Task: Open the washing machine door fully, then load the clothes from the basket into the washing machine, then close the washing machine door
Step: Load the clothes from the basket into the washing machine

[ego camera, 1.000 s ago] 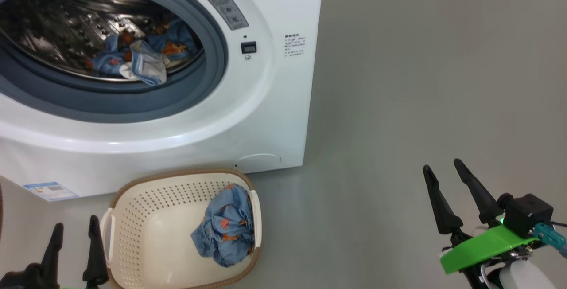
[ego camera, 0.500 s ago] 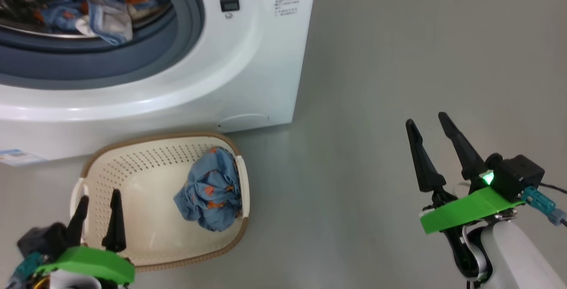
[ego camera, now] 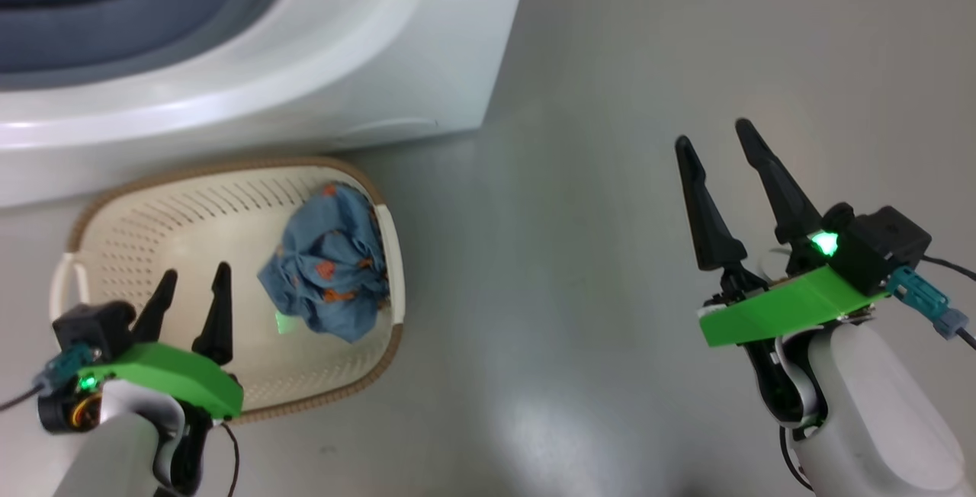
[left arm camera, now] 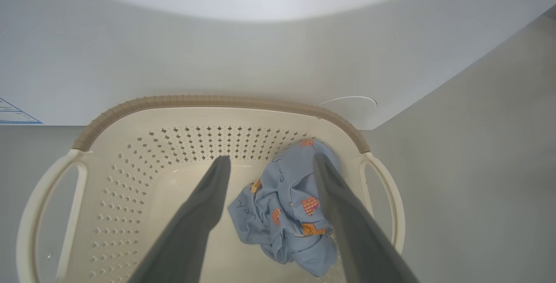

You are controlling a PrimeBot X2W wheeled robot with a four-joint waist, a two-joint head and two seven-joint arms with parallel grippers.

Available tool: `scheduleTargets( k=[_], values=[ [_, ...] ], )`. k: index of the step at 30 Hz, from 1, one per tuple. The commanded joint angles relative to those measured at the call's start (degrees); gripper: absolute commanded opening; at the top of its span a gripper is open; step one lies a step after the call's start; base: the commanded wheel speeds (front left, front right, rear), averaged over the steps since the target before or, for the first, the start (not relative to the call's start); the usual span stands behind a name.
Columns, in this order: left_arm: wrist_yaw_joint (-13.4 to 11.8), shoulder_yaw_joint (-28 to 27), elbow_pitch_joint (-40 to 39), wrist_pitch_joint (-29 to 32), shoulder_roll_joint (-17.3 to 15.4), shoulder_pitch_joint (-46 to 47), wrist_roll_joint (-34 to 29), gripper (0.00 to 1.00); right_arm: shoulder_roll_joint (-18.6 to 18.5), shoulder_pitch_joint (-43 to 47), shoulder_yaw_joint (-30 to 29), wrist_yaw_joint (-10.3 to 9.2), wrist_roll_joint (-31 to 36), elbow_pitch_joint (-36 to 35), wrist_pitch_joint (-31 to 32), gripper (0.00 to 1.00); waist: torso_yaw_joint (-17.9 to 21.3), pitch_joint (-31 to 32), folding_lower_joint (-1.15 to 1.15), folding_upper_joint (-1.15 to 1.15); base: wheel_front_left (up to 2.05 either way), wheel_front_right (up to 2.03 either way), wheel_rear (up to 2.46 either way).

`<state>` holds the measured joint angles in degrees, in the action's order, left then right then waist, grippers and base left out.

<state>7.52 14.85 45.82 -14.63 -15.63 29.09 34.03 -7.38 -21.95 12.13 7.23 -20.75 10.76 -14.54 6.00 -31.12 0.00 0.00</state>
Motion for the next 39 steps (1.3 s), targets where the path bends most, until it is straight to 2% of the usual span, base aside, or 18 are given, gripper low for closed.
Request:
scheduleTargets(
  k=[1, 17, 39],
  values=[
    [-0.03, -0.07, 0.55, -0.37, -2.59, 1.42, 1.47, 1.00, 0.38, -0.44, 1.35, 0.25, 0.76, -1.56, -0.46, 1.00, 1.49, -4.05, 0.00, 0.00, 0.00, 0.00, 0.00],
    [-0.03, 16.39, 9.18, 0.09, -7.20, 10.03, 13.33, 1.00, 2.47, -3.49, 3.29, 0.25, 1.54, -1.95, -0.46, 1.00, 5.34, -11.71, 0.00, 0.00, 0.00, 0.00, 0.00],
    [-0.03, 35.93, 7.35, 3.50, -14.72, 19.61, 30.45, 1.00, 3.80, -4.90, 4.61, 0.25, 2.03, -3.16, -0.46, 1.00, 9.12, -17.95, 0.00, 0.00, 0.00, 0.00, 0.00]
  ],
)
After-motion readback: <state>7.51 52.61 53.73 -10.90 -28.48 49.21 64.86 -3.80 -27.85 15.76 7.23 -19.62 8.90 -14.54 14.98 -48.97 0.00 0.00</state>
